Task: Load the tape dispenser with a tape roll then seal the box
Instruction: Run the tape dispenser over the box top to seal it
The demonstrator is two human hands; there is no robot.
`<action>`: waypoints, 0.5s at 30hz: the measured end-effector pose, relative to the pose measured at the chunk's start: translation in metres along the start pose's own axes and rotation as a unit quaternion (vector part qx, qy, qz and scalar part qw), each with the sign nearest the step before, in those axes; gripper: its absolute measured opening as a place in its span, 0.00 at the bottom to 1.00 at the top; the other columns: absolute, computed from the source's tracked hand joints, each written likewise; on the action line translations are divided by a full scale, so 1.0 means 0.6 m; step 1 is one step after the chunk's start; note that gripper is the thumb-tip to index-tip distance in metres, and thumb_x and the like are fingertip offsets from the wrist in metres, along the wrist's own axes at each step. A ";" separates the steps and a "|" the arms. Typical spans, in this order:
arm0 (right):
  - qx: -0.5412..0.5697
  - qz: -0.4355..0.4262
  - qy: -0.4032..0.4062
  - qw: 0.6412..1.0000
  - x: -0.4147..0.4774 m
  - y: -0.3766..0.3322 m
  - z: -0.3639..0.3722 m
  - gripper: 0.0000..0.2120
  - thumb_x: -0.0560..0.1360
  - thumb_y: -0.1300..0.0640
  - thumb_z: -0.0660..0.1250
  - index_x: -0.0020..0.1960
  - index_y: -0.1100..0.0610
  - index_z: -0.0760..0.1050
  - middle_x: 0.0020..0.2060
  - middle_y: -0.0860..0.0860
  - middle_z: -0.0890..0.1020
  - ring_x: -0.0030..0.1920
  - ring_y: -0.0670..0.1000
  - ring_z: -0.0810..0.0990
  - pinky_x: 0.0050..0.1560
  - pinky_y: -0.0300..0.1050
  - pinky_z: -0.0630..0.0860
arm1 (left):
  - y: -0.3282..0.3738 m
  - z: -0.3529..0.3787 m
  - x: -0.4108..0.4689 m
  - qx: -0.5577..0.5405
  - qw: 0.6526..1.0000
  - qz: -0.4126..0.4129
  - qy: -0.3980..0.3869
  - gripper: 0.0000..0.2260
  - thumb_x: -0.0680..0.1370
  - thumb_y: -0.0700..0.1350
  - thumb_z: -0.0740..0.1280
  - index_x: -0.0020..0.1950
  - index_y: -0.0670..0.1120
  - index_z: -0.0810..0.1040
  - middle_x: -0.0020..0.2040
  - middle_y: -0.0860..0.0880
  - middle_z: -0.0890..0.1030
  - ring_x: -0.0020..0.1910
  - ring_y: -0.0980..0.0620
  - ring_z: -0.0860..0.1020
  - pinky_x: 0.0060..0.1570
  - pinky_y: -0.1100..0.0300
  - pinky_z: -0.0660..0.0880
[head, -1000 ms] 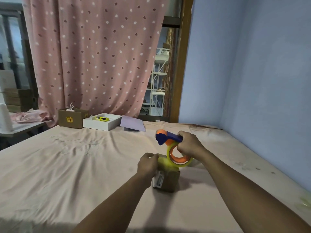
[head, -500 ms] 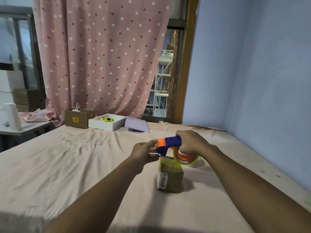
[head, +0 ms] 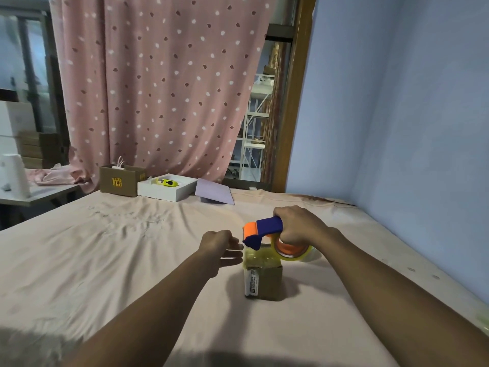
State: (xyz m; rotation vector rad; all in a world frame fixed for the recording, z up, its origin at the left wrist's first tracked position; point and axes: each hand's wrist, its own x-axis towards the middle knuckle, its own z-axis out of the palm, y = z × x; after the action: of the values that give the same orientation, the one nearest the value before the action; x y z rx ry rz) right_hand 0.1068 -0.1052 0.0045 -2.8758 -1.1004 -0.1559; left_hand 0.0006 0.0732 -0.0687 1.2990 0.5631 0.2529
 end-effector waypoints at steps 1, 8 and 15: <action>0.000 0.000 -0.004 1.000 0.001 -0.001 0.001 0.38 0.64 0.53 0.79 0.70 0.48 0.67 0.61 0.50 0.78 0.57 0.55 0.76 0.50 0.46 0.80 | -0.003 0.001 0.004 0.008 1.000 0.002 0.004 0.11 0.77 0.36 0.60 0.51 0.31 0.79 0.44 0.36 0.86 0.38 0.37 0.84 0.44 0.46 0.85; -0.015 -0.013 -0.007 1.000 0.003 0.004 0.001 0.36 0.64 0.53 0.78 0.68 0.48 0.68 0.59 0.50 0.79 0.53 0.52 0.76 0.45 0.44 0.77 | -0.021 0.007 0.024 0.102 0.992 0.064 0.031 0.11 0.81 0.35 0.57 0.54 0.32 0.78 0.35 0.41 0.75 0.30 0.41 0.81 0.46 0.47 0.84; -0.049 -0.032 -0.010 0.998 0.007 0.016 -0.013 0.35 0.66 0.53 0.78 0.69 0.47 0.68 0.61 0.50 0.79 0.56 0.54 0.76 0.51 0.48 0.80 | -0.017 0.010 0.029 0.211 0.966 0.144 0.048 0.12 0.81 0.37 0.57 0.51 0.38 0.80 0.37 0.43 0.77 0.31 0.46 0.77 0.33 0.55 0.76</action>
State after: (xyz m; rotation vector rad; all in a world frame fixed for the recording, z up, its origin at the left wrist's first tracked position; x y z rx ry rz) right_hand 0.1159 -0.1103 0.0125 -2.9353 -1.2233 -0.1903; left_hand 0.0168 0.0738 -0.0815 1.7936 0.5258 0.4561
